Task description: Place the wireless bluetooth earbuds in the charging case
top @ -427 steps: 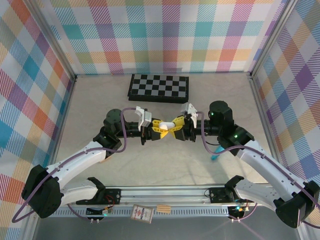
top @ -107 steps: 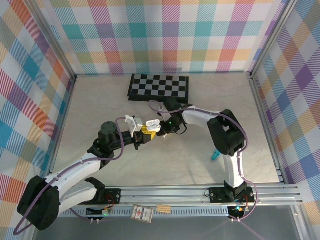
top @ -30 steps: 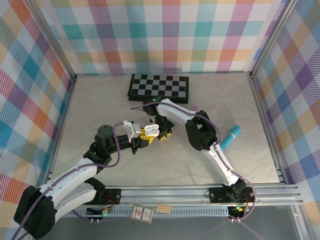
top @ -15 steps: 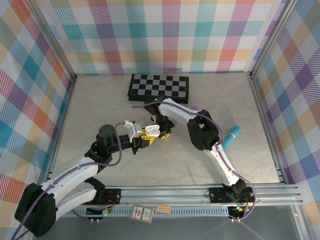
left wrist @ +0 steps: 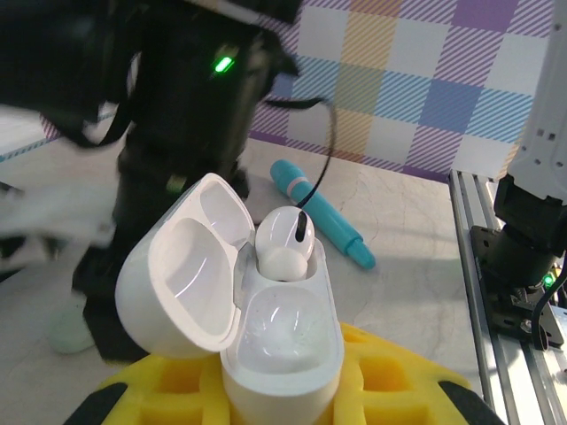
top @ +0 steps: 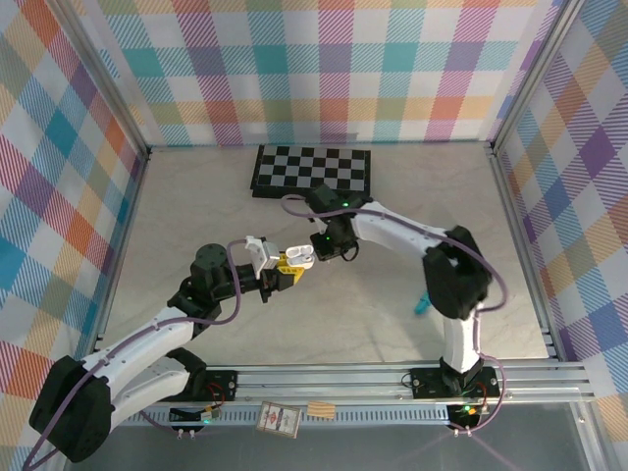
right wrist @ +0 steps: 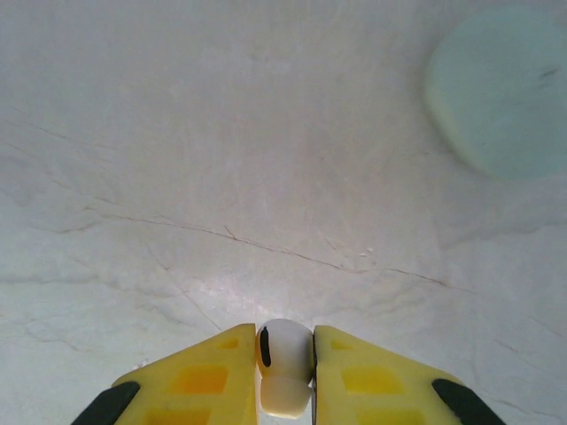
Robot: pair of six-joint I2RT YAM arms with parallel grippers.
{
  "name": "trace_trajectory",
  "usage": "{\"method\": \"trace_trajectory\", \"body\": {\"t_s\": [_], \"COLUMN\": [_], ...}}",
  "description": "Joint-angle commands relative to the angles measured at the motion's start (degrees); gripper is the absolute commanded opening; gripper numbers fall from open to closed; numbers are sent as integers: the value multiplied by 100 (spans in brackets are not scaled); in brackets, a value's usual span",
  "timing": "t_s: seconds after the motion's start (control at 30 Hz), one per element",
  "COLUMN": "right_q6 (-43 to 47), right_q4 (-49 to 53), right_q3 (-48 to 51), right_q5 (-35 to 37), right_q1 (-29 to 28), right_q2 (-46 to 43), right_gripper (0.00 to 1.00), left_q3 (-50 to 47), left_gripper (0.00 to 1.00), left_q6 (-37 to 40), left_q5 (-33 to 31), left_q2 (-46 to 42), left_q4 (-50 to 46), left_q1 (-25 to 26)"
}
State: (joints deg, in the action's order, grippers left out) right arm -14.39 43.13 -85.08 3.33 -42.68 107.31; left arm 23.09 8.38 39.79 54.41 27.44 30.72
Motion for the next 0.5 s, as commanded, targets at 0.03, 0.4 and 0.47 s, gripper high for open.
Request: {"method": "trace_trajectory", "body": {"t_s": [0.03,0.4,0.47], "right_q6": [31,754,931], "right_q4": [-1138,-2383,-2459], "right_q3": [767,2047,2140], "right_q5": [175,-208,-403], "right_q1": [92,138,125], "right_q2": [-979,-3071,-3360], "right_gripper": [19,19,20], "left_q3": [134,304,336], "left_gripper": [0,0,0], "left_q6": [-116,-354,-425], "left_q5": [17,-29,-21], "left_q2": [131,652,770], "left_q4": [416,685,758], "left_q1": [66,66,76]}}
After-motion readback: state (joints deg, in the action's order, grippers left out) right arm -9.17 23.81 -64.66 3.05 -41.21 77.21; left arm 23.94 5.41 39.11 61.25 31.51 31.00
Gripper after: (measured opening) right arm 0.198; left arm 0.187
